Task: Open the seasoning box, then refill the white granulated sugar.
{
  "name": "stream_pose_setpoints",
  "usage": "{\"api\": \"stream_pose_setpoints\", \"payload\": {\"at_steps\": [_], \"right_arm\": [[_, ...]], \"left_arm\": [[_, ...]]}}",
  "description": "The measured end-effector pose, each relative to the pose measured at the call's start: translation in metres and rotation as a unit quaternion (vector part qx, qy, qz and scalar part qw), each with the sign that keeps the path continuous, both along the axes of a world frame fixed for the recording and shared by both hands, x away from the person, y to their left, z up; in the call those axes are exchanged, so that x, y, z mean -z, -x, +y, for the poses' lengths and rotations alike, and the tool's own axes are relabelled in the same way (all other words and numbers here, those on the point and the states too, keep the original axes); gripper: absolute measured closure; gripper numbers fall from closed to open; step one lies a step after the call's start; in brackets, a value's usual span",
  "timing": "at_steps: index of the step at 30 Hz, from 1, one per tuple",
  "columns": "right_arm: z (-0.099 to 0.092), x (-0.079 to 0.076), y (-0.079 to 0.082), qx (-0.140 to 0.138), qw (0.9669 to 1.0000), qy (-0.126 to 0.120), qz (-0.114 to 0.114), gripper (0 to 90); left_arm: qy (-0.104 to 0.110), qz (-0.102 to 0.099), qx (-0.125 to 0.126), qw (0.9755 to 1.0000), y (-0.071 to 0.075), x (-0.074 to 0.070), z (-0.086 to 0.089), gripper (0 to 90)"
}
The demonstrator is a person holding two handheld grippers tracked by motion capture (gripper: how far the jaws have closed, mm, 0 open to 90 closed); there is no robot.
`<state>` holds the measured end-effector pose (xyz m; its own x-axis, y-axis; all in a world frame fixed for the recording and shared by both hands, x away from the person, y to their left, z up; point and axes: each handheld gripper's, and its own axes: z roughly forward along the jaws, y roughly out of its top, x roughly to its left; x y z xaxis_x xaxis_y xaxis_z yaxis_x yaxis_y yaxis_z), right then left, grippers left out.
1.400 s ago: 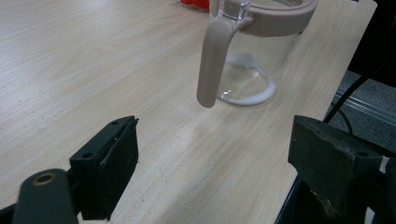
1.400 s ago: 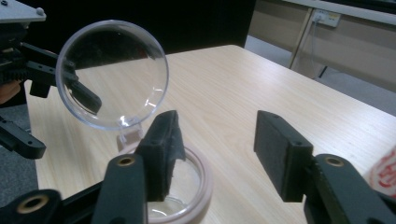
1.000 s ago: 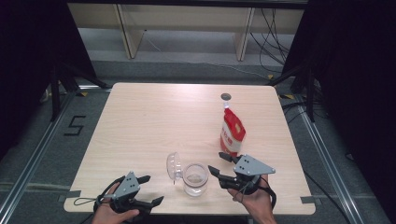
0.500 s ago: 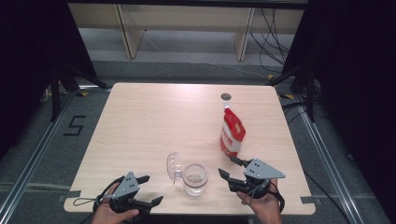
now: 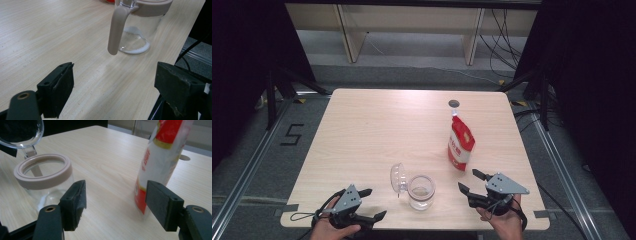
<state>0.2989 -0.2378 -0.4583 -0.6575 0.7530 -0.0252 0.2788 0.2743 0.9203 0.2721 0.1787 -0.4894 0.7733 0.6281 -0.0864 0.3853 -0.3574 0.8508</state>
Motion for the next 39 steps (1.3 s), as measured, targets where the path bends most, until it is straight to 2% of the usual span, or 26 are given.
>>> {"api": "stream_pose_setpoints", "payload": {"at_steps": [2, 3, 6, 7, 8, 9, 12, 22, 23, 24, 25, 26, 29, 30, 31, 32, 33, 34, 37, 39], "right_arm": [[-0.001, 0.002, 0.000, 0.001, 1.0000, -0.004, 0.006, 32.9], [-0.003, 0.002, -0.001, 0.003, 1.0000, 0.001, 0.001, 32.9], [-0.005, 0.003, -0.002, 0.012, 0.9998, -0.010, 0.016, 31.7], [-0.005, 0.005, -0.003, 0.011, 0.9998, -0.011, 0.011, 31.5], [-0.005, 0.005, -0.003, 0.022, 0.9995, -0.015, 0.016, 30.8], [-0.006, 0.006, -0.005, 0.016, 0.9998, -0.008, 0.007, 30.1], [-0.007, 0.009, -0.007, 0.023, 0.9995, -0.010, 0.021, 29.2], [-0.009, 0.011, -0.017, 0.035, 0.9993, -0.009, 0.004, 26.5], [-0.008, 0.011, -0.017, 0.041, 0.9991, -0.013, 0.009, 26.4], [-0.009, 0.012, -0.020, 0.033, 0.9994, -0.004, 0.001, 26.5], [-0.008, 0.013, -0.021, 0.038, 0.9992, -0.010, 0.006, 26.4], [-0.008, 0.012, -0.022, 0.038, 0.9992, -0.005, 0.008, 26.5], [-0.005, 0.015, -0.028, 0.043, 0.9991, -0.007, 0.006, 26.4], [-0.005, 0.015, -0.029, 0.046, 0.9989, -0.002, 0.006, 26.5], [-0.005, 0.016, -0.031, 0.046, 0.9989, -0.001, 0.003, 26.5], [-0.003, 0.016, -0.031, 0.055, 0.9984, -0.011, 0.013, 26.5], [-0.004, 0.016, -0.034, 0.054, 0.9985, -0.002, 0.007, 26.5], [-0.004, 0.016, -0.036, 0.056, 0.9984, -0.001, 0.003, 26.4], [-0.001, 0.018, -0.043, 0.054, 0.9985, 0.002, -0.002, 26.5], [0.001, 0.019, -0.047, 0.055, 0.9985, 0.003, 0.000, 26.5]], "left_arm": [[0.003, -0.002, 0.002, 1.0000, 0.000, 0.000, 0.000, 15.6], [0.006, 0.001, 0.000, 1.0000, 0.000, 0.000, 0.000, 15.6], [0.005, 0.001, 0.000, 1.0000, 0.000, 0.000, 0.000, 15.7], [0.000, 0.000, 0.000, 1.0000, 0.000, -0.001, 0.000, 15.6], [-0.007, -0.003, 0.004, 1.0000, -0.001, -0.001, 0.001, 15.6], [0.011, -0.003, 0.000, 0.9999, 0.000, 0.000, -0.001, 15.6], [0.003, 0.000, 0.003, 1.0000, 0.000, -0.001, 0.000, 15.6], [0.007, -0.002, 0.002, 1.0000, -0.001, -0.001, -0.002, 15.6], [-0.005, -0.003, 0.007, 1.0000, -0.001, -0.001, -0.001, 15.7], [-0.008, -0.005, 0.009, 0.9999, -0.001, -0.001, -0.001, 15.6], [-0.006, -0.006, 0.010, 0.9999, -0.001, -0.001, -0.002, 15.6], [0.000, 0.003, 0.005, 1.0000, 0.001, -0.001, -0.002, 15.6], [-0.005, -0.003, 0.008, 1.0000, 0.002, -0.001, -0.002, 15.6], [0.004, -0.004, 0.005, 1.0000, 0.002, -0.001, -0.003, 15.6], [0.003, -0.005, 0.005, 1.0000, 0.002, -0.001, -0.003, 15.6], [0.002, -0.003, 0.008, 1.0000, 0.002, -0.001, -0.003, 15.6], [-0.007, -0.006, 0.010, 0.9999, 0.002, -0.001, -0.002, 15.6], [0.001, -0.004, 0.006, 1.0000, 0.003, 0.000, -0.004, 15.6], [-0.007, -0.003, 0.013, 0.9999, 0.002, 0.000, -0.003, 15.6], [-0.003, 0.001, 0.012, 0.9999, 0.002, 0.001, -0.004, 15.6]]}}
